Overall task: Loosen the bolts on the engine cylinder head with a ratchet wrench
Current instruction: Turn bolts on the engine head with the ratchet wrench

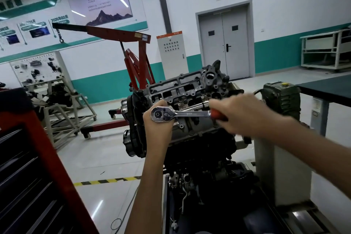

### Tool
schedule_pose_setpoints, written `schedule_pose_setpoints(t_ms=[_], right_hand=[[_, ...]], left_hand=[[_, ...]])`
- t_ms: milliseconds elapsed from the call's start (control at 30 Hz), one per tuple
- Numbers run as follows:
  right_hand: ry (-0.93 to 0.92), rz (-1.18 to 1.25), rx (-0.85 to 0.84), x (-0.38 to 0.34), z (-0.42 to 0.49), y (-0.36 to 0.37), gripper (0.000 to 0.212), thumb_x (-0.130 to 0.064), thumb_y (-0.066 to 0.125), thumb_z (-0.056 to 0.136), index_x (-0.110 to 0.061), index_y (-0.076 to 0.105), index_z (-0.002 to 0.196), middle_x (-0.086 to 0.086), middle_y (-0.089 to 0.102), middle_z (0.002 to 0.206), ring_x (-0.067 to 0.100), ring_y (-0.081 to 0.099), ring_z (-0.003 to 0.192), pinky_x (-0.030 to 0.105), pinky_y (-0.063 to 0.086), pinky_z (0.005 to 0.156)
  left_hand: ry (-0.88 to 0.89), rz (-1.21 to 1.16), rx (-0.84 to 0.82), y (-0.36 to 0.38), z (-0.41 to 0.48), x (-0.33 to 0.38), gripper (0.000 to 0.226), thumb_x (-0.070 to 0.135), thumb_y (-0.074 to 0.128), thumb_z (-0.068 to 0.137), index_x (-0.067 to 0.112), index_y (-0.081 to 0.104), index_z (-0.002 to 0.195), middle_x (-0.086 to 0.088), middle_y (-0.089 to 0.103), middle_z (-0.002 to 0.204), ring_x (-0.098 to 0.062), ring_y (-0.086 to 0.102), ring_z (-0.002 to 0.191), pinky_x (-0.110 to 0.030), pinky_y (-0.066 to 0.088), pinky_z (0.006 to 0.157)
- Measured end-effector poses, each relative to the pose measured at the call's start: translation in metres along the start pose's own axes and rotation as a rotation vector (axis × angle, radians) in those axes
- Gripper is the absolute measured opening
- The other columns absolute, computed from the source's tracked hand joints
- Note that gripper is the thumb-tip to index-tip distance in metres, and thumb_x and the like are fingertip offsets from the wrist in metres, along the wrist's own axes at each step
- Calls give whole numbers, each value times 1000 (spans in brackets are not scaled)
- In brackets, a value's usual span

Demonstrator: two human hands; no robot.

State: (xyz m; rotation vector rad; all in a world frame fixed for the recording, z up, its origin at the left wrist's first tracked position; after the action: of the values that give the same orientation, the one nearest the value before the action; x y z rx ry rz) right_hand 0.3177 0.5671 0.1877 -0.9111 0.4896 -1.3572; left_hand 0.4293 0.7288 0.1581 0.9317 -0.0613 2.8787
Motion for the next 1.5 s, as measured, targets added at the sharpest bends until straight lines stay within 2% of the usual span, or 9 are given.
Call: schedule_pose_setpoints(t_ms=[200, 433, 533, 633, 767, 900, 1067, 1300, 1500], right_hand=[[121, -26, 42, 7, 1, 4, 11, -27, 54, 86, -22, 45, 92, -12, 45, 62, 7, 50, 56, 20, 42, 59], [516, 664, 160, -73, -47, 75, 19, -20, 58, 81, -24, 40, 75, -5, 45, 55, 9, 44, 45, 17, 34, 46], [571, 909, 190, -97, -46, 90, 18, -13, 58, 80, -18, 43, 71, 3, 47, 55, 8, 43, 40, 18, 37, 41], [493, 764, 112, -77, -47, 81, 28, -15, 57, 79, -27, 36, 66, -4, 42, 54, 6, 41, 39, 8, 31, 42], [249, 244, 6, -10, -32, 40, 13, -22, 58, 81, -23, 46, 86, -8, 50, 61, 14, 52, 51, 23, 41, 50], [135, -61, 67, 35, -6, -6, 17, -24, 62, 79, -17, 53, 92, -5, 54, 62, 15, 51, 52, 21, 38, 52], [269, 140, 47, -2, -30, 28, 11, -18, 59, 82, -19, 49, 86, -14, 39, 54, -2, 41, 46, 7, 26, 45], [567, 882, 204, -97, -44, 92, 23, -12, 56, 82, -20, 39, 70, 0, 45, 53, 12, 44, 40, 22, 40, 40], [308, 402, 45, -27, -39, 49, 13, -19, 58, 81, -19, 45, 85, -1, 54, 63, 22, 56, 55, 32, 48, 54]], left_hand=[[-32, 30, -11, 5, 1, 1, 41, -15, 59, 77, 18, 41, 60, 2, 40, 59, -6, 34, 58, -14, 31, 56], [52, -31, 88, 36, -7, 11, 37, -1, 62, 85, 25, 41, 70, 16, 46, 63, 2, 40, 58, -9, 37, 61], [-15, -142, 43, 42, -4, 6, 36, 5, 60, 87, 23, 39, 64, 15, 39, 60, 0, 33, 59, -23, 37, 66], [-13, -76, 42, 35, 0, 0, 41, 5, 63, 88, 25, 43, 58, 14, 42, 54, -4, 37, 55, -23, 37, 59], [-26, -74, -16, 25, 6, -1, 34, -7, 61, 81, 1, 40, 55, 3, 35, 55, -11, 32, 58, -26, 29, 56], [69, 49, -199, 26, 10, 11, 29, 0, 59, 74, 3, 39, 52, -8, 35, 53, -7, 29, 54, -28, 26, 52], [1, -19, -51, 20, -5, 2, 35, -2, 60, 77, 23, 40, 62, 10, 42, 56, -3, 35, 55, -23, 33, 54], [2, -163, 53, 44, -4, 10, 42, -3, 60, 87, 25, 40, 65, 18, 38, 57, 1, 34, 56, -15, 37, 62], [-37, -81, 52, 29, 3, 2, 37, 0, 63, 88, 19, 45, 61, 8, 44, 54, -8, 42, 57, -22, 38, 57]])
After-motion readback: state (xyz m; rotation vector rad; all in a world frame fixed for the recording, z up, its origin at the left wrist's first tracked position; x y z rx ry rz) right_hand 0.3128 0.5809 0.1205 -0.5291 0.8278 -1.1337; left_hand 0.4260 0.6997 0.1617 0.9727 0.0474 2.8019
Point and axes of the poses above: each hand's wrist, its own z-axis towards the middle knuckle, its own y-axis out of the palm, x = y × z, the point moved 3 cm from there along z, towards the middle knuckle
